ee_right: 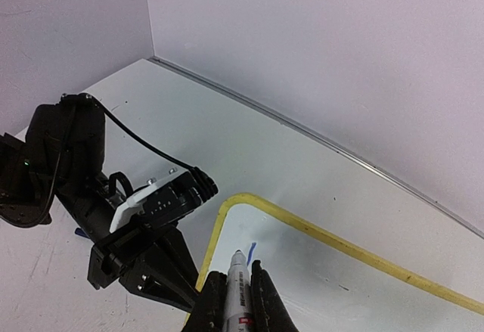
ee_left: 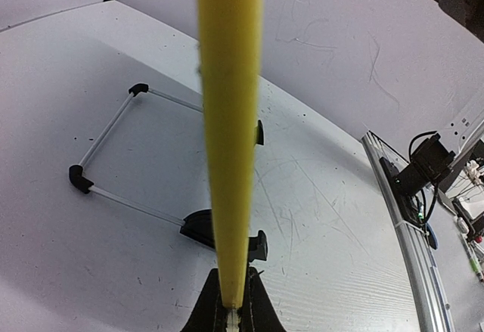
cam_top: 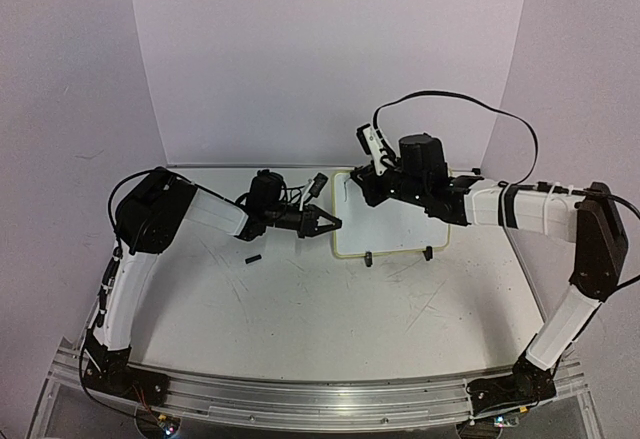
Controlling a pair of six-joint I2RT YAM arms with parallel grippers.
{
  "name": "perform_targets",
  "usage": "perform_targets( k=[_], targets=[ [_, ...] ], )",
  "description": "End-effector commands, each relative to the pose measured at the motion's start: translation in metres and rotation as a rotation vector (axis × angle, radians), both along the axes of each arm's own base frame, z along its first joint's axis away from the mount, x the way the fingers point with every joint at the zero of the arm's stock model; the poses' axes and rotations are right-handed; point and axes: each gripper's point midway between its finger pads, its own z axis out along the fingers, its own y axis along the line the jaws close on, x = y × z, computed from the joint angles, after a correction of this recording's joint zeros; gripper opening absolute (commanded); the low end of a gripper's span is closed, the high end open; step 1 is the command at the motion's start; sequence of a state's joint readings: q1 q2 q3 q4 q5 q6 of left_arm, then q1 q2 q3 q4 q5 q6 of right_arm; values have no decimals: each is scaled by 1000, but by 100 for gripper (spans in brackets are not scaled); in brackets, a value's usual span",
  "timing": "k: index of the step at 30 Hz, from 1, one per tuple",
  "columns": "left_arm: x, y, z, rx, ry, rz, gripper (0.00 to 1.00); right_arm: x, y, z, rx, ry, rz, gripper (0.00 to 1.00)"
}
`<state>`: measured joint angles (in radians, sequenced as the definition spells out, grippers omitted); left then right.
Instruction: Write a sentence on the whiteboard
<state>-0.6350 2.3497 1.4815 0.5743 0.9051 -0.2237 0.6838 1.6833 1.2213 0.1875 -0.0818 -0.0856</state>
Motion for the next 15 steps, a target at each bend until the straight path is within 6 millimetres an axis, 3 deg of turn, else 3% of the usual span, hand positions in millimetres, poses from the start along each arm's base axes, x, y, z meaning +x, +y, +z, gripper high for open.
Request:
perform_targets(
  k=[1,15],
  targets=[
    [-6,-1,-21,71,19,-1,0,13,4,24,42,-56,-23,0],
    [-6,-1,-23,77,19,-3,0,23,-3,12,20,-44,-63,0]
  ],
)
